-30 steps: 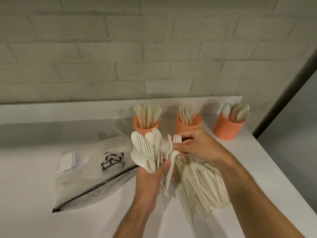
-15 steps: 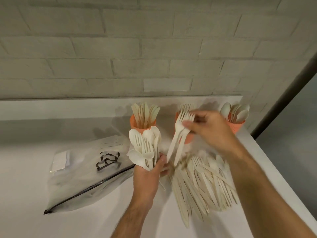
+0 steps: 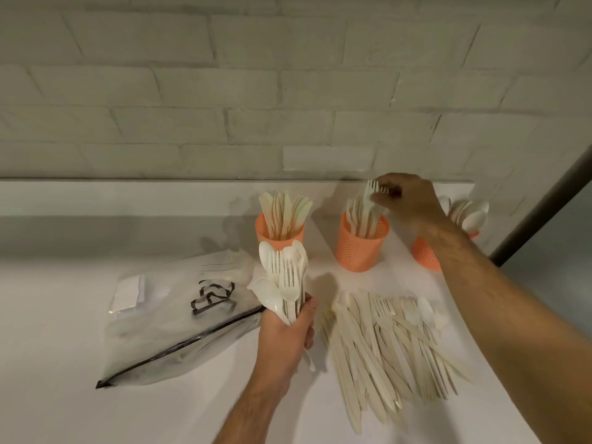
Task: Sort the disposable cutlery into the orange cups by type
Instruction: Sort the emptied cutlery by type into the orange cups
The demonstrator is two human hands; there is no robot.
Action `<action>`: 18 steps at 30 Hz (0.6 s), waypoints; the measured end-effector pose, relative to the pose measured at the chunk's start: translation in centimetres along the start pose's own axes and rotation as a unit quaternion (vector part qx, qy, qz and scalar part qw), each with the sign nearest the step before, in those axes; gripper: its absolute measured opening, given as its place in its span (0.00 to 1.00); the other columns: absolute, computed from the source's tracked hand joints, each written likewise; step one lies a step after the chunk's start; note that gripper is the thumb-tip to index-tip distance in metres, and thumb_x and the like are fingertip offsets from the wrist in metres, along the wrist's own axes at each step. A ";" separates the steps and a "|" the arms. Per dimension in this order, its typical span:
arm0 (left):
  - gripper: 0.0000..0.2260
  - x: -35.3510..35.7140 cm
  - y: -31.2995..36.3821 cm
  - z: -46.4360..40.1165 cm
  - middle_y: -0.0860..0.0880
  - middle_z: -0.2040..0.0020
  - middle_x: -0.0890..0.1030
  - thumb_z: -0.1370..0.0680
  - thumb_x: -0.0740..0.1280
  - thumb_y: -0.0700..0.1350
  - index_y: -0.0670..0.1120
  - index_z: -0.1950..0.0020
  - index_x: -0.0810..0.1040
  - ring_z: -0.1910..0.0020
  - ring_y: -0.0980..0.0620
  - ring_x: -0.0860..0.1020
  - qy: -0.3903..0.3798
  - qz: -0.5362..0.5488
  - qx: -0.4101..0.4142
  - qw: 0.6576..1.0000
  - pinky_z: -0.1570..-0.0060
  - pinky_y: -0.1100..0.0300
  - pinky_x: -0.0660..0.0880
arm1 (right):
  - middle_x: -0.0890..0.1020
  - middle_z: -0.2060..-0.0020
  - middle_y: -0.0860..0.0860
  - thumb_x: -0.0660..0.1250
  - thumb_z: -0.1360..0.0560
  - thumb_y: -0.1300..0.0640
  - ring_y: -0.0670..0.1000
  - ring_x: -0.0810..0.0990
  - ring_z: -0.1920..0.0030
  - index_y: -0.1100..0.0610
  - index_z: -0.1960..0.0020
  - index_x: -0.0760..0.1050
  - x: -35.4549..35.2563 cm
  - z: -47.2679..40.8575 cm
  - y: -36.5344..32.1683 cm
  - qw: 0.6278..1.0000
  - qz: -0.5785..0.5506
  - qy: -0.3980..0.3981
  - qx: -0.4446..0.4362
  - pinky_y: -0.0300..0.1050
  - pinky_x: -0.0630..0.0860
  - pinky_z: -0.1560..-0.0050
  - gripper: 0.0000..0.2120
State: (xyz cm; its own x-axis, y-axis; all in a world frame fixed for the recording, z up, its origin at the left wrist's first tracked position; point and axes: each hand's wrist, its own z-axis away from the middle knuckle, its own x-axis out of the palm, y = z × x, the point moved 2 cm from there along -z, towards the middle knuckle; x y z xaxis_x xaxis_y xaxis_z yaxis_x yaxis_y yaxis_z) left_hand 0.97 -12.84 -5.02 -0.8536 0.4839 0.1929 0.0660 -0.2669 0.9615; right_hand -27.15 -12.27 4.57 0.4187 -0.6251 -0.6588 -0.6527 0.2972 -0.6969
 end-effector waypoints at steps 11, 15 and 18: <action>0.05 0.4 0.7 0.7 0.47 0.69 0.68 0.21 0.67 0.39 0.39 0.53 0.75 0.69 0.49 0.65 -0.023 -0.059 0.029 0.998 0.69 0.54 0.64 | 0.83 0.47 0.43 0.70 0.25 0.65 0.41 0.80 0.52 0.49 0.42 0.82 -1.6 5.0 -7.5 0.988 -0.041 -0.091 -0.120 0.34 0.75 0.51 0.16; 0.03 0.6 0.8 1.0 0.48 0.71 0.69 0.21 0.67 0.40 0.42 0.52 0.76 0.72 0.49 0.66 -0.052 -0.082 0.028 0.995 0.72 0.57 0.65 | 0.78 0.37 0.37 0.75 0.28 0.60 0.34 0.74 0.38 0.38 0.35 0.77 -0.1 9.5 -11.3 0.913 0.041 -0.366 -0.175 0.32 0.70 0.37 0.26; 0.03 0.7 1.0 1.3 0.50 0.71 0.71 0.21 0.67 0.40 0.47 0.54 0.77 0.73 0.50 0.67 -0.065 -0.081 0.026 0.994 0.73 0.58 0.66 | 0.79 0.41 0.35 0.80 0.32 0.56 0.33 0.73 0.40 0.41 0.36 0.79 0.6 9.9 -11.6 0.910 0.093 -0.339 -0.218 0.25 0.65 0.40 0.26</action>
State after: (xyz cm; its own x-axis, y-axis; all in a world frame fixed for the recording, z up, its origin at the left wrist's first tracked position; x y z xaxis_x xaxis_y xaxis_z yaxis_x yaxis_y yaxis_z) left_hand 1.12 -11.74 -3.64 -0.7814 0.6216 0.0559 -0.0372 -0.1357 0.9900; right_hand -13.05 -8.94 9.41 0.4723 0.0397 -0.8805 -0.8789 -0.0545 -0.4739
